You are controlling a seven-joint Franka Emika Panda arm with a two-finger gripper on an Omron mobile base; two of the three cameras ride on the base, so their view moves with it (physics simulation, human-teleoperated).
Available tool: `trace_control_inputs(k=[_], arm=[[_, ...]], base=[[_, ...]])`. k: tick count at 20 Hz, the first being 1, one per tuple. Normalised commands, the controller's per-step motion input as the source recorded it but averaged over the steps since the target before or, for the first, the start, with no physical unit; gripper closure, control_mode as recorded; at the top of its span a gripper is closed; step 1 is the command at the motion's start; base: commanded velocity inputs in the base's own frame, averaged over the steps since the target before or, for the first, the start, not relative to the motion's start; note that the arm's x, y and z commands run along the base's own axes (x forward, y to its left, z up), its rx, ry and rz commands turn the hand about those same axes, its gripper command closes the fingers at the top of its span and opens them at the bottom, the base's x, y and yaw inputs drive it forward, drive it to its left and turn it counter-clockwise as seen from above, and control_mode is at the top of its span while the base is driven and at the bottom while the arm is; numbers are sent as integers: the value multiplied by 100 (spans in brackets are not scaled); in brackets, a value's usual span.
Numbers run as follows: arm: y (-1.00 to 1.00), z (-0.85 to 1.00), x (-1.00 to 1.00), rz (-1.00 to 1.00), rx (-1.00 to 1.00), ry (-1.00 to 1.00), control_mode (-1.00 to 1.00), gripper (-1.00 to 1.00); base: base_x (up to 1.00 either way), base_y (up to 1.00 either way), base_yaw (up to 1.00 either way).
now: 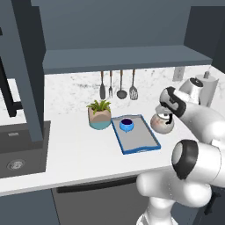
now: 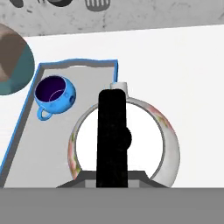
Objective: Pick the kettle from the counter and place it on the tray. Then pick the mug from the cabinet and place it on the tray. Then close the cabinet doors.
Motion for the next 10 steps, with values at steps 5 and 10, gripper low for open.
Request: trace_control_inputs(k=[5, 10], arm=[[65, 8, -29, 11, 0, 4, -100, 100], [48, -6, -27, 6, 0, 2, -100, 100]], base=[[0, 0, 0], [0, 0, 0]])
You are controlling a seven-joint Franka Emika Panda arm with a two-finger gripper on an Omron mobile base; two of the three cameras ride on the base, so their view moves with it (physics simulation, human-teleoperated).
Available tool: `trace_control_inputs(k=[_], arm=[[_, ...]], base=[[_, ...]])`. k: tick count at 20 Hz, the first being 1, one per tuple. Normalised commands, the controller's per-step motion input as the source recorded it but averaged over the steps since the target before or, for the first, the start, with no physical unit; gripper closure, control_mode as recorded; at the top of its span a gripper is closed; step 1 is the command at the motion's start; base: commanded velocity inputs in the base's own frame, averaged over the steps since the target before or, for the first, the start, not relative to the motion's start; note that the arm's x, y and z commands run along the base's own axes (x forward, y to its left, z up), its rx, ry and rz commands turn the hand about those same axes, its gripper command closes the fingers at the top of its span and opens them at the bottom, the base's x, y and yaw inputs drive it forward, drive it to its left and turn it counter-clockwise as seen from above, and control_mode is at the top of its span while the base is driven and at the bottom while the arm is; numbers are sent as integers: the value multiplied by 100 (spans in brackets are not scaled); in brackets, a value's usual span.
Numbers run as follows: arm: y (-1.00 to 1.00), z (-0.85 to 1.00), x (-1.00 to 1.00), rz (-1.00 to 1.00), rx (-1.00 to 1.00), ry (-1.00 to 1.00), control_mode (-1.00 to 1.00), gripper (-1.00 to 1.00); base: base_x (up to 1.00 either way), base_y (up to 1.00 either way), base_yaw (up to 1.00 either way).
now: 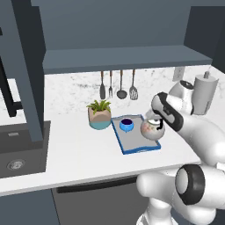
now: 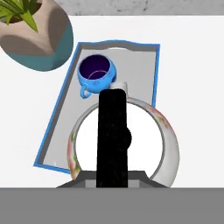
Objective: Pick the kettle from the counter and place it on the tray. Then pick the mug from the cabinet and place it on the tray. Then close the cabinet doors.
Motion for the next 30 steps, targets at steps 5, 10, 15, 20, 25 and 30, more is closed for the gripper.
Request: trace_control_inputs(k=[5, 10, 15, 20, 25, 30], arm=[[33, -14, -1, 0, 0, 3, -100, 100], [25, -15, 15, 1, 0, 8, -100, 100], [0, -17, 29, 3, 0, 14, -100, 100], [0, -16, 29, 7, 1, 14, -100, 100], [0, -6, 24, 9, 2, 4, -100, 100], [-5, -15, 19, 6, 1, 0, -100, 100]], base=[[0, 0, 0], [0, 0, 0], [0, 0, 0], [0, 0, 0], [0, 0, 0], [0, 0, 0]])
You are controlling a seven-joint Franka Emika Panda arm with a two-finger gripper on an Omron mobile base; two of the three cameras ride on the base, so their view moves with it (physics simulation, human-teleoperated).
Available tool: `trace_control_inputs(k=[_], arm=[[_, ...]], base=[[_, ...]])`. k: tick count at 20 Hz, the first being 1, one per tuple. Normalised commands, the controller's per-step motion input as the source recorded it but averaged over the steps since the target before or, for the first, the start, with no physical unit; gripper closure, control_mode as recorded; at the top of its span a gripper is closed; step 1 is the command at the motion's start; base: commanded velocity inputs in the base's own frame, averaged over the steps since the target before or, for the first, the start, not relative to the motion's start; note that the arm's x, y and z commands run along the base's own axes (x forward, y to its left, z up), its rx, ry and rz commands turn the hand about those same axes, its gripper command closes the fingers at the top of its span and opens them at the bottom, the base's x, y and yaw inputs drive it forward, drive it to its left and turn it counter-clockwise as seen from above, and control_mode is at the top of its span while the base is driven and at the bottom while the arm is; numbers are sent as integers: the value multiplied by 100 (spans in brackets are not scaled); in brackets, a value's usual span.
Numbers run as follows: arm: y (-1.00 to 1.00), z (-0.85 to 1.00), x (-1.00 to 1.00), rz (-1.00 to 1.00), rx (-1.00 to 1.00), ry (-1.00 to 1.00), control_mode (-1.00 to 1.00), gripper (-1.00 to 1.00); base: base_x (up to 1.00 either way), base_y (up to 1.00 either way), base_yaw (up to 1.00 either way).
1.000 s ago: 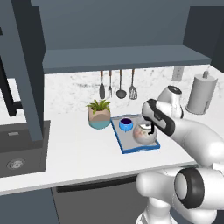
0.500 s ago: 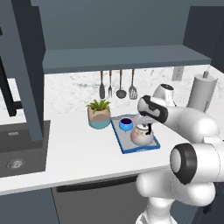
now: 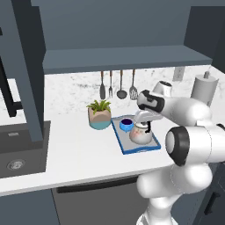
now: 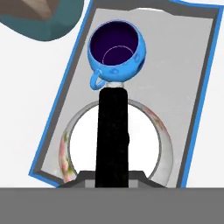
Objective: Pick the kettle from the counter and place it on the tray. Then pick the mug from the cabinet and place it on the tray. Then close the cabinet doors.
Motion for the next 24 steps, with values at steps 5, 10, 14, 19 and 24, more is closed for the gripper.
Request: trace_control_inputs(k=[5, 10, 14, 19, 24], arm=[[-12, -24, 14, 3, 0, 0, -100, 100], [-1, -20, 14, 0, 0, 0, -100, 100], [0, -25, 0, 0, 0, 1, -100, 100], [9, -32, -13, 3, 0, 0, -100, -100], [6, -30, -25, 1, 0, 0, -100, -100]], base=[[0, 0, 0], [0, 0, 0], [0, 0, 0], [0, 0, 0], [0, 0, 0]])
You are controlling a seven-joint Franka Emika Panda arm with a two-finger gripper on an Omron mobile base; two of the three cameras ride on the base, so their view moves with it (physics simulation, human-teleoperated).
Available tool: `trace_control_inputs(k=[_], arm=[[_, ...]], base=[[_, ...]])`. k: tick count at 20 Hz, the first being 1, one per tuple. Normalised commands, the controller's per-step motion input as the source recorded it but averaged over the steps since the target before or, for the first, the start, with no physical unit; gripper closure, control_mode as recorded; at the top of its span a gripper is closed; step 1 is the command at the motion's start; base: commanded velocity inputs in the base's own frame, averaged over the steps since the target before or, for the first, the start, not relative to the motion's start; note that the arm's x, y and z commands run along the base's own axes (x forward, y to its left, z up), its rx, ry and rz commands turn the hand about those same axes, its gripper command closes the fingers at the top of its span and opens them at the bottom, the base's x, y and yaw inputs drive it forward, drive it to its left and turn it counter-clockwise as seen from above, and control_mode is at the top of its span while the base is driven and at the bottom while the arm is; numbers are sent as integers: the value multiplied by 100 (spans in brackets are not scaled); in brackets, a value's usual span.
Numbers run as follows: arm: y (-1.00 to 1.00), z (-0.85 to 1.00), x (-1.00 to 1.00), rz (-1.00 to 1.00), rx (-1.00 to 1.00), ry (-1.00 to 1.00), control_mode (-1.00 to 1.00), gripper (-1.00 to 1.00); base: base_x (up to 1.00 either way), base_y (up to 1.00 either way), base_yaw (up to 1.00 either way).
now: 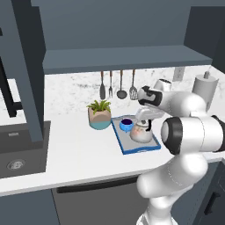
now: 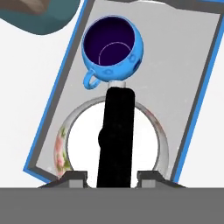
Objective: Pick the kettle from the counter and place it on the tray. Then pick the mug from the cabinet and place it on the tray. Then close the cabinet doors.
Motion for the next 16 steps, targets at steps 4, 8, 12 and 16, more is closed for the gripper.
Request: trace_control_inputs(k=[4, 8, 12, 16], arm=[[0, -13, -27, 0, 0, 0, -100, -100], [1, 1, -41, 0, 0, -2, -100, -100], [4, 17, -32, 0, 0, -2, -100, -100], [1, 51, -33, 0, 0, -10, -100, -100]], base=[[0, 0, 0], [0, 0, 0], [0, 0, 0], [0, 0, 0]])
